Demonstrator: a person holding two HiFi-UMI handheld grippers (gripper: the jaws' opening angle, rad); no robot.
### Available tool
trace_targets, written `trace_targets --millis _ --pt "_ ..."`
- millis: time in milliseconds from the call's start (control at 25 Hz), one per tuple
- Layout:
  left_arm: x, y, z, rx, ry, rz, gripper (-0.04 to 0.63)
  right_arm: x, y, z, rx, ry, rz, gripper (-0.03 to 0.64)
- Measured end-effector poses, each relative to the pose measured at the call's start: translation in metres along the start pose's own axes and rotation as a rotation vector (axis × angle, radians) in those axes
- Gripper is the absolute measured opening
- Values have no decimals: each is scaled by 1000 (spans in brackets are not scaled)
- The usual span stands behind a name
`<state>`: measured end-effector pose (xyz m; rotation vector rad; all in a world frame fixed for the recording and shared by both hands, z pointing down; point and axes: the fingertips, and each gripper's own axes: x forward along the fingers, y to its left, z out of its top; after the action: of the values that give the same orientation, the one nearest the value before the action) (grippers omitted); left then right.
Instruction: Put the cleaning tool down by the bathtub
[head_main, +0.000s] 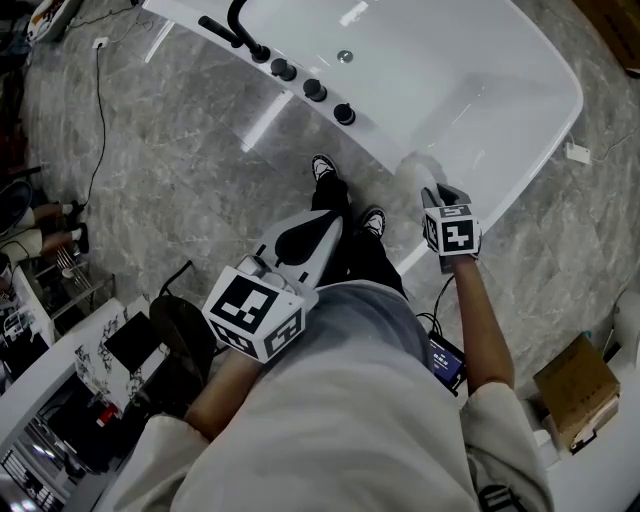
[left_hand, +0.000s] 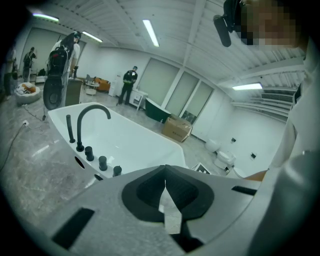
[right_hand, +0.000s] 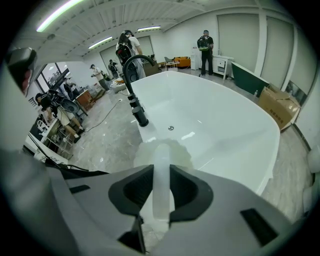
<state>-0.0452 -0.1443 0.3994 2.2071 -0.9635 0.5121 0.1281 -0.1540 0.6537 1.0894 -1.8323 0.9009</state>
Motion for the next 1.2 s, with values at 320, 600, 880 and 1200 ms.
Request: trace_targets --millis 320,600,880,1200 --pt "2 6 3 -4 8 4 6 14 -4 0 -55 34 -9 86" --pt "-1 15 2 -17 9 22 8 28 -1 3 -107 57 -5 86" --pt "-2 23 -2 -32 17 32 8 39 1 10 -232 80 -5 86" --pt "-3 32 -6 -44 28 45 8 54 -1 8 -224 101 0 86"
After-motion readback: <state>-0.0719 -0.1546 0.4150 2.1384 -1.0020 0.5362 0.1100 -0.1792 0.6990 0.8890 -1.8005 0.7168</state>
